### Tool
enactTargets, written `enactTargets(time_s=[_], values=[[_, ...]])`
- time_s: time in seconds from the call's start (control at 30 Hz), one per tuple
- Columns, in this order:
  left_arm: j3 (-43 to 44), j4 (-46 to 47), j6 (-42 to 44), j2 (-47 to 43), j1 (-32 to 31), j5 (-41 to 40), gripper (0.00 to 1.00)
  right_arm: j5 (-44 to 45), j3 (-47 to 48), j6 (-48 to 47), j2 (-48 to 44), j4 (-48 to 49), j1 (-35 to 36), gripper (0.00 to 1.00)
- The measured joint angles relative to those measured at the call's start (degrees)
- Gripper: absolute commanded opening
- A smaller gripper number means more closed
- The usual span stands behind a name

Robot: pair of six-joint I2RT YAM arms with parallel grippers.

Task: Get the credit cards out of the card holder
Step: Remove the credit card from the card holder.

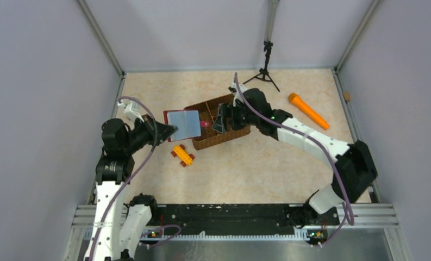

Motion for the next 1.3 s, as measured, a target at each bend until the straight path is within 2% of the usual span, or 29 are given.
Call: enactTargets(time_s=[0.27,0.53,0.77,0.97,1.3], values=[[-4.5,4.87,-6.67,-2.73,-0.02,6.88,0.0,-2.56,-16.2,2.14,-17.59,6.19,0.0,0.93],[-12.2,18.91,-19.17,-5.79,-1.03,12.57,0.0,-10.95,-29.7,14.45,-29.33,20.65,0.0,0.95],[-14.99,28.81,-27.41,-6.1,-7.26,12.13,0.0,-12.39,-33.77,22.1,-32.26,30.69,0.0,0.95],[-15.47,35.52,-30.03,-4.66,-14.29,9.49,0.0,-13.42,-35.32,25.81,-32.26,37.4,0.0,0.96],[-17.86,44.92,-34.03,-4.11,-16.33,6.51,0.0,-13.25,-38.53,28.98,-32.24,40.44,0.0,0.97]])
